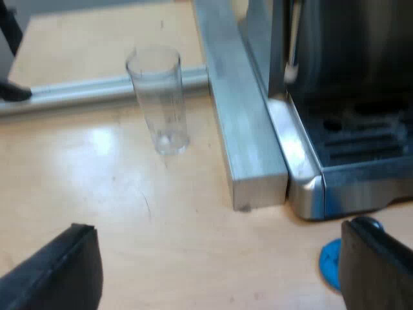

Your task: Grind coffee beans and then tamp

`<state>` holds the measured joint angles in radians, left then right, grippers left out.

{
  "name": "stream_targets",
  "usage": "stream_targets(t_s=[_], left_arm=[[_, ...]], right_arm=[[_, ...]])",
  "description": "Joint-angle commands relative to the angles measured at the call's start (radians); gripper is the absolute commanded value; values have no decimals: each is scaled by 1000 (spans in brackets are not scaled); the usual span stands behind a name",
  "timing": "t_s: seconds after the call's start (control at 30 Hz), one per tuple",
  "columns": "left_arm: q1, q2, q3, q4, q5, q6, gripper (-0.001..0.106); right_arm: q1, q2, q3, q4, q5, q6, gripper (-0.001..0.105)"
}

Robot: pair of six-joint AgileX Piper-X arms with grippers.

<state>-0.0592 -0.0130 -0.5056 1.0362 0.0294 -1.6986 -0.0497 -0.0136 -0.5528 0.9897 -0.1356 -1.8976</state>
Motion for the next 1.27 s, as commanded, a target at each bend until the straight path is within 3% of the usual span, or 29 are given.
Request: stream_targets(t_s=[0.03,0.27,0.43,1.27], left_arm=[[-1,-139,-1,-32,-14,-2,76],[-1,-139,-1,-32,-11,-2,76],[-1,-139,-1,-32,29,-7,76],[-1,-140,-1,-32,28,-7,76]], right_arm=[[-6,-39,25,-6,-6,-7,33],[-6,-39,55,-15,-6,-7,33],[-6,-39,55,-15,-6,-7,33],[-6,-39,55,-15,-4,-7,33]])
